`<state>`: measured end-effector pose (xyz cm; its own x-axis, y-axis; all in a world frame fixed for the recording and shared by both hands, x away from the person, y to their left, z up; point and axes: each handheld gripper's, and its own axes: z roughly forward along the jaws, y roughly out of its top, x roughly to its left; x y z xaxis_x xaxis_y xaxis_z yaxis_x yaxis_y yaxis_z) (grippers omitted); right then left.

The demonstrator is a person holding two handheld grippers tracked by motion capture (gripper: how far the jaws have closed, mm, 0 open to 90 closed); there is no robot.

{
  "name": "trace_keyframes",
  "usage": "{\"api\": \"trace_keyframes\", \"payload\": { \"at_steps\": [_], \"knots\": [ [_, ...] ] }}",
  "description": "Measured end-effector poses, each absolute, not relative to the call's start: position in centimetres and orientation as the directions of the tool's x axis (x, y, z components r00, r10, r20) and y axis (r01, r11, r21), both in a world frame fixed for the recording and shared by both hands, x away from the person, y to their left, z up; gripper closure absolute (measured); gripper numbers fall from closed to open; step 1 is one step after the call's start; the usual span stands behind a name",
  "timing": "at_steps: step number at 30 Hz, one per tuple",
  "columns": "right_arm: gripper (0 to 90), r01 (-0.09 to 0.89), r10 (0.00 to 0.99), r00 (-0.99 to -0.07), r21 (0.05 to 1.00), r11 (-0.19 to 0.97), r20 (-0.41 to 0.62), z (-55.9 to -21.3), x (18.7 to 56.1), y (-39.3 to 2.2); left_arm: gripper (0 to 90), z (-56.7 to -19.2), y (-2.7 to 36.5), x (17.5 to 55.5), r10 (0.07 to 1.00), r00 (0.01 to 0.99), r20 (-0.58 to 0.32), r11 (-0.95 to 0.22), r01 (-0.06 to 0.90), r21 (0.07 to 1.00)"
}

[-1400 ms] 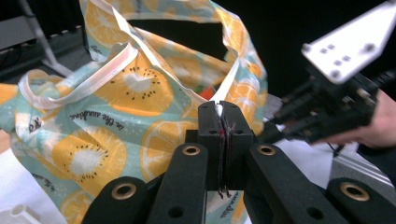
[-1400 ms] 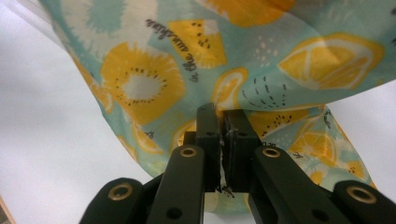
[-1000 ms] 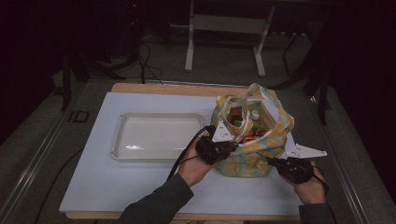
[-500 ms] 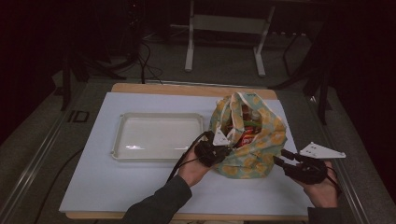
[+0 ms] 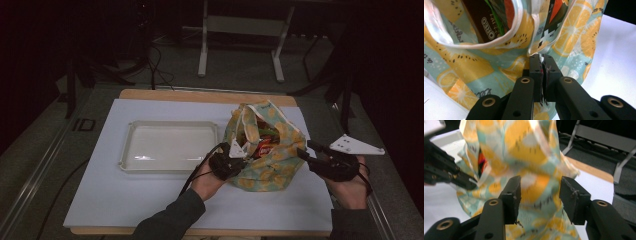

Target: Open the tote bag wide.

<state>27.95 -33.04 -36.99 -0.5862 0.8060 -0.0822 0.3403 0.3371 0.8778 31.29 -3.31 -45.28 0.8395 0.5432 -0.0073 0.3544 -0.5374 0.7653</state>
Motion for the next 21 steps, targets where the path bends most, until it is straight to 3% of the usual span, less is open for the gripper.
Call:
{"api": "trace_keyframes", "payload": {
  "at_steps": [13,15,16,17,18,21],
  "knots": [
    [37.3,0.223,0.668,-0.737,0.896,0.384,-0.102,-34.0,28.7,-30.2,85.4,-45.7,-3.1,31.3,0.552,0.834,-0.012,-0.534,0.364,0.763],
    [40.3,0.220,0.662,-0.741,0.890,0.400,-0.114,-34.2,28.7,-30.0,85.0,-45.8,-3.0,31.3,0.553,0.833,-0.012,-0.534,0.365,0.763],
    [48.7,0.222,0.646,-0.754,0.881,0.418,-0.117,-34.8,28.7,-29.8,84.9,-45.8,-2.8,31.3,0.552,0.834,-0.010,-0.534,0.363,0.764],
    [48.7,0.222,0.646,-0.754,0.881,0.418,-0.117,-34.8,28.7,-29.8,84.7,-45.8,-2.8,31.3,0.552,0.834,-0.010,-0.534,0.363,0.764],
    [57.0,0.225,0.642,-0.758,0.877,0.425,-0.117,-35.3,28.5,-29.9,84.6,-45.8,-2.6,31.3,0.554,0.832,-0.008,-0.534,0.364,0.763],
    [69.1,0.243,0.657,-0.745,0.869,0.431,-0.117,-36.0,28.4,-30.3,84.1,-45.8,-2.4,31.3,0.562,0.827,-0.013,-0.525,0.369,0.767]
  ]
}}
